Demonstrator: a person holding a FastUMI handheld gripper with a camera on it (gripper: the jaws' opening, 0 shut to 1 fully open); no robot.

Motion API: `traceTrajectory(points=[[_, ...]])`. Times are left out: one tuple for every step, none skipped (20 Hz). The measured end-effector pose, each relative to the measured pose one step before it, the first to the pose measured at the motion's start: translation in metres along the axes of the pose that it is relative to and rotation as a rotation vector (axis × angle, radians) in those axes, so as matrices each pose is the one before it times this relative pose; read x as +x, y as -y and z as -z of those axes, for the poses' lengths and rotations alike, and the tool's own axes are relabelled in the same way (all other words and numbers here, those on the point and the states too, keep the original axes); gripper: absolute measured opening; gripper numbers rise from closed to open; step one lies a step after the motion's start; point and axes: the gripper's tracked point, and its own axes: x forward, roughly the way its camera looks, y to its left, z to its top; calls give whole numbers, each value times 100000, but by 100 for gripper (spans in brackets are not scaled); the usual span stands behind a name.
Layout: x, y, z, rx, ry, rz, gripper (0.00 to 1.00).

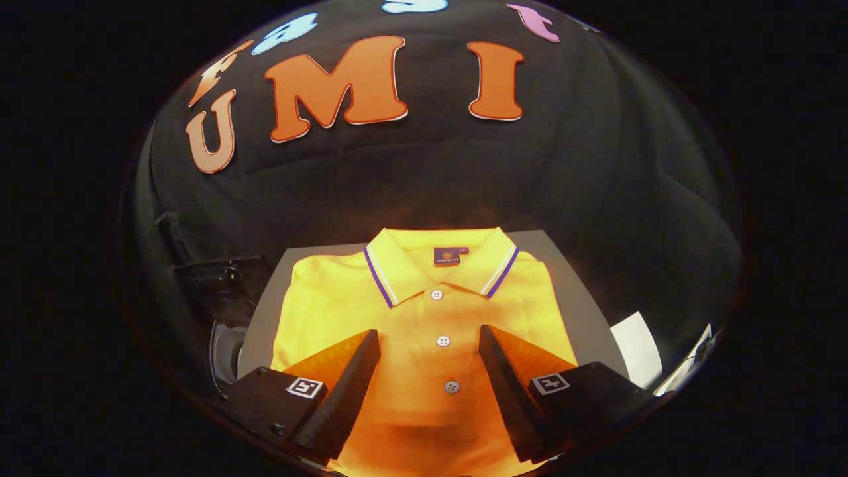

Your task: Put the clothes into the washing machine and then close the washing machine lid.

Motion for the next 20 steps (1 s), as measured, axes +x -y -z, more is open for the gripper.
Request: traceTrajectory(points=[[431,-32,297,-2995,609,157,98],[70,-66,-316,-3716,2523,-403,98],[-325,-46,393,-3036,-1216,-1376,98],[2,111,-146,-216,1465,-741,98],[-75,157,340,1725,-1078,-751,97],[-136,110,-92,1948,553,-323,95],[274,454,26,-290,165,1859,95],[-92,302,167,-2664,47,998,85],[3,59,18,-1330,661,1323,76],[-41,-67,157,-148,-841,1431,61],[-60,-186,-252,-303,-368,1523,46],[92,-218,17,-1514,-1200,1367,34],[103,-111,-252,-1245,-162,2044,27],[47,11,94,-560,-39,2563,20],[-265,-140,-247,-363,713,2267,17],[56,-315,-179,-241,1600,237,13],[-410,-591,-165,2136,2667,-2191,13],[-330,-636,-358,6366,3989,-3645,13],[-222,-800,-519,7668,3859,-4306,13],[-516,-981,-625,7445,4420,-3384,12]])
